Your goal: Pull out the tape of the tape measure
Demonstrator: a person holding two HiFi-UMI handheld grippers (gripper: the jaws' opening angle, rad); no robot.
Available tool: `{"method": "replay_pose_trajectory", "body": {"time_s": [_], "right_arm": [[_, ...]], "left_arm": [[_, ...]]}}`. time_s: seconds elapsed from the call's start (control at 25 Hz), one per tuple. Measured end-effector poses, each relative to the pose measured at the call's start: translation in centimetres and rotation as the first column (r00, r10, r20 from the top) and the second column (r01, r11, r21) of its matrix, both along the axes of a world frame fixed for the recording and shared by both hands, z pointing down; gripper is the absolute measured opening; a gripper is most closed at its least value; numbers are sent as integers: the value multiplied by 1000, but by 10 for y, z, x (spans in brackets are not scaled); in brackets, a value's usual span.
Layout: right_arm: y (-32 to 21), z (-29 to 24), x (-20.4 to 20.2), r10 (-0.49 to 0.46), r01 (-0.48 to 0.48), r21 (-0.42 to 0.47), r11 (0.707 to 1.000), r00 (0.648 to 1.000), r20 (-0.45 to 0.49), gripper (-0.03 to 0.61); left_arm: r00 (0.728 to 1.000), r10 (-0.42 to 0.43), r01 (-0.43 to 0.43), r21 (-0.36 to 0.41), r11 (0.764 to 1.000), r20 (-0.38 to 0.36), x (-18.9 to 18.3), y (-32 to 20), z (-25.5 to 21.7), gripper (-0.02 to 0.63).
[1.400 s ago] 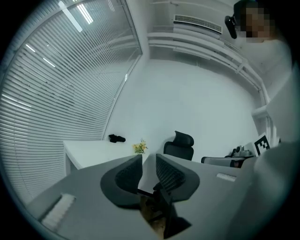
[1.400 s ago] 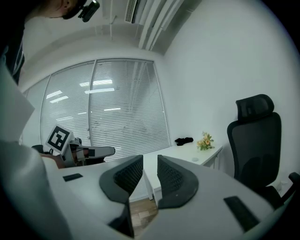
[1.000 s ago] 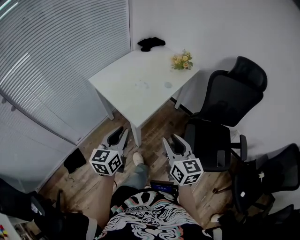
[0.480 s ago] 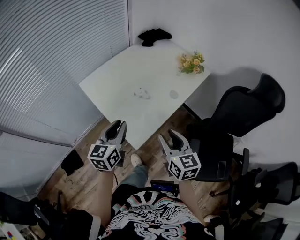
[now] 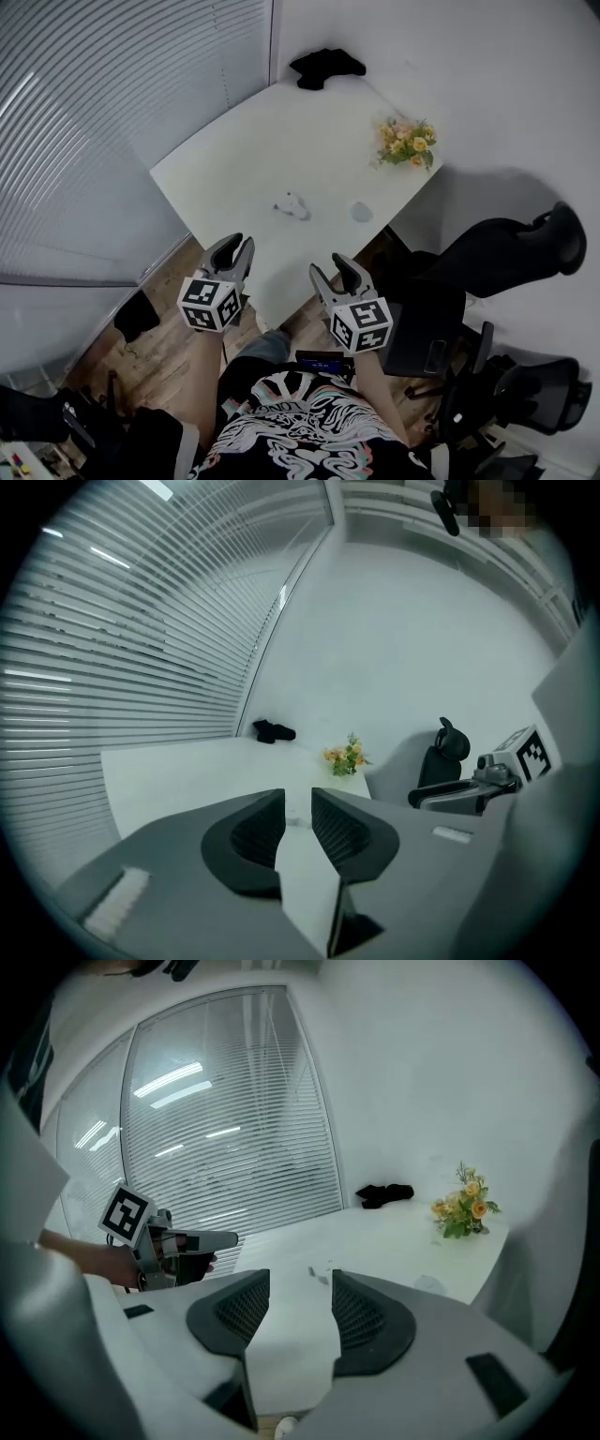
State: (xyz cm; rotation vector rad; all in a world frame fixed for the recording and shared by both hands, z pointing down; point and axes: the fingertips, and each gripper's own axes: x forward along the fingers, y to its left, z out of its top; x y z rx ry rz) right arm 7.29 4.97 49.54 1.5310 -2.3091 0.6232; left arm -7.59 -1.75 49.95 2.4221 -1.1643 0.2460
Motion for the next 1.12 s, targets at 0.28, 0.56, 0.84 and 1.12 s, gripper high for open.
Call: {"method": "replay_pose_trajectory", "body": {"time_s": [0.28,0.56,0.84,1.12], "right_arm": [[-32,9,-1,-48,48,-12,999,998,-33,216],[-58,25,-7,-141,138,-49,989,989,-51,225],[-89,46,-4,-220,214,-107,971,974,-50,244],[-110,69,0,-283,272,-167,948,958,-45,259]], "left_arm": [[999,34,-32,-27,999,43,11,-20,17,89],[997,23,-19,-51,999,74,20,-36,31,91],[996,-13,21,-96,995,87,29,-51,47,91],[989,-9,28,-124,992,147,38,-65,68,92]]}}
